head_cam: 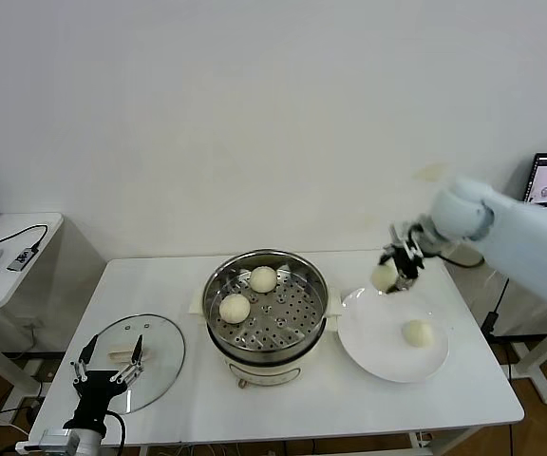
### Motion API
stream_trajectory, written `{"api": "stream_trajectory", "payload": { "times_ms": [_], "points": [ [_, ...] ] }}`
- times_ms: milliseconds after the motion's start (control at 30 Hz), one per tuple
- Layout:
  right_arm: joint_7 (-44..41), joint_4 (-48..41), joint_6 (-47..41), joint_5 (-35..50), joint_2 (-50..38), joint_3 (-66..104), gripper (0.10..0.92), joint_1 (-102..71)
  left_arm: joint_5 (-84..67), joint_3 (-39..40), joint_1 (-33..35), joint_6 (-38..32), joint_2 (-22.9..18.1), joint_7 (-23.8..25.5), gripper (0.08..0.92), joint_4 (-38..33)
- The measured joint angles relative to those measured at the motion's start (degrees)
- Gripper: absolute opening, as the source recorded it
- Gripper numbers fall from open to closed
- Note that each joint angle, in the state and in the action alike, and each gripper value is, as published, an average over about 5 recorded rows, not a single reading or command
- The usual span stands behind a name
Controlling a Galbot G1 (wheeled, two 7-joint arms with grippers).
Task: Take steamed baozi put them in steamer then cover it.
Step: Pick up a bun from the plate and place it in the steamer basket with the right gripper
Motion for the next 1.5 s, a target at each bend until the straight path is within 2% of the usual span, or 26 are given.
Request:
{"api": "stream_trajectory", "payload": {
  "times_ms": [567, 1100, 1500],
  "points": [
    [2.4, 1.7, 6.0, 6.7, 17.8, -7.6, 0.645, 6.4, -0.2, -1.5, 0.2, -0.6, -1.0, 0.1, 0.823, 1.0],
    [3.1, 1.0, 17.7, 0.2, 25.3, -12.8, 0.645, 3.0, -0.2, -1.5, -0.6, -0.9, -1.4, 0.0, 0.823, 1.8],
    [2.9, 1.4, 23.2, -3.3, 26.7, -14.9, 0.645, 1.6, -0.2, -1.7, -0.5, -1.6, -1.1, 0.0, 0.823, 2.5]
  ]
}}
